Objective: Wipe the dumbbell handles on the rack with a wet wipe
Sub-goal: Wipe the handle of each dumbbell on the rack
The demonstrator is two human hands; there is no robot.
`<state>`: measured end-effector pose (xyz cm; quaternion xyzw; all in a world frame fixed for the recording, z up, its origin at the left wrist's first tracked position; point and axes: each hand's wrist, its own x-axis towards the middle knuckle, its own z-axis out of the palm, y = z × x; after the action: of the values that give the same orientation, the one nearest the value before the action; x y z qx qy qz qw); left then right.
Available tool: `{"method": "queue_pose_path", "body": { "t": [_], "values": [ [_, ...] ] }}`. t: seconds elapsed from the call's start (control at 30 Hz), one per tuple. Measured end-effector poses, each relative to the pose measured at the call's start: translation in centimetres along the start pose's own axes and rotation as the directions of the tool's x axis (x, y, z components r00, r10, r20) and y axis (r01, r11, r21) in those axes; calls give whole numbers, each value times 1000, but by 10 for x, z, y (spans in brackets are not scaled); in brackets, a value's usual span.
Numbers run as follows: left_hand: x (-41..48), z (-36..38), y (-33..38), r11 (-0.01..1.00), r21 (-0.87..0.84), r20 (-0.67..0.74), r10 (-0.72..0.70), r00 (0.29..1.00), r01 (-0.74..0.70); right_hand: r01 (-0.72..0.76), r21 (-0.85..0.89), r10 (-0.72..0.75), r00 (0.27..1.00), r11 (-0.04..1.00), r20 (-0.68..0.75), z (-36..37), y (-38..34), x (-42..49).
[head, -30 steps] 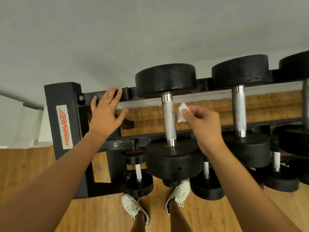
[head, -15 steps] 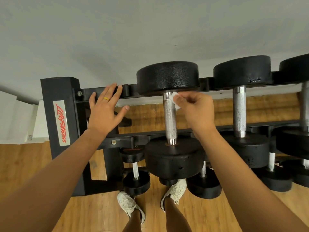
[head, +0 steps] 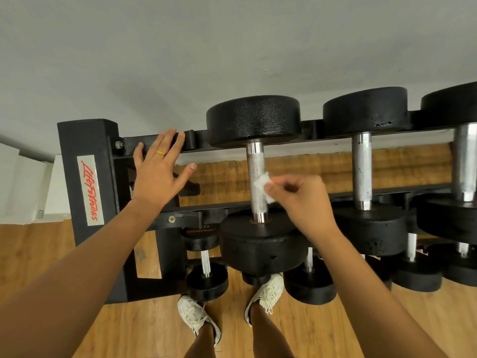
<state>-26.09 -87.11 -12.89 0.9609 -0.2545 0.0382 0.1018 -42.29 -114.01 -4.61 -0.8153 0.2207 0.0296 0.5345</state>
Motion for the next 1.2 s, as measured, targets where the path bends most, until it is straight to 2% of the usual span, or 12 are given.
{"method": "queue_pose_path", "body": {
  "t": [0.07,0.23,0.43,0.57,0.67,0.8,0.87,1.0,1.13,1.2],
  "values": [
    [0,0,1,1000,1,-3,0,1000,0,-16,-15,16,999,1000,27,-2,3,-4],
    [0,1,1,1000,9,-11,-4,1000,4,38,74,-31,996,997,-85,0,-13,35],
    [0,2,-1,1000,8,-7,-1,1000,1,-113,5,111,980,994,163,-9,11,8],
    [2,2,-4,999,49,-8,20,1000,-20,-129,167,116,990,977,86,-4,0,35],
    [1,0,-3,996,78,23,29,999,-30,-80,75,73,994,994,81,1,0,36],
    [0,-1,-4,994,102,49,27,998,-32,-72,-109,94,971,992,222,-12,14,-1],
    [0,-2,-4,992,120,45,22,999,-28,-76,-89,94,970,993,225,-13,15,-1],
    [1,-3,-4,992,121,45,25,999,-30,-102,74,95,991,992,91,-7,7,11],
    [2,-4,-3,991,132,66,15,998,-23,-86,-134,120,955,987,272,-15,8,-1],
    [1,-6,-3,992,125,64,19,998,-26,-102,-171,149,947,980,286,-18,8,-3]
  ]
}}
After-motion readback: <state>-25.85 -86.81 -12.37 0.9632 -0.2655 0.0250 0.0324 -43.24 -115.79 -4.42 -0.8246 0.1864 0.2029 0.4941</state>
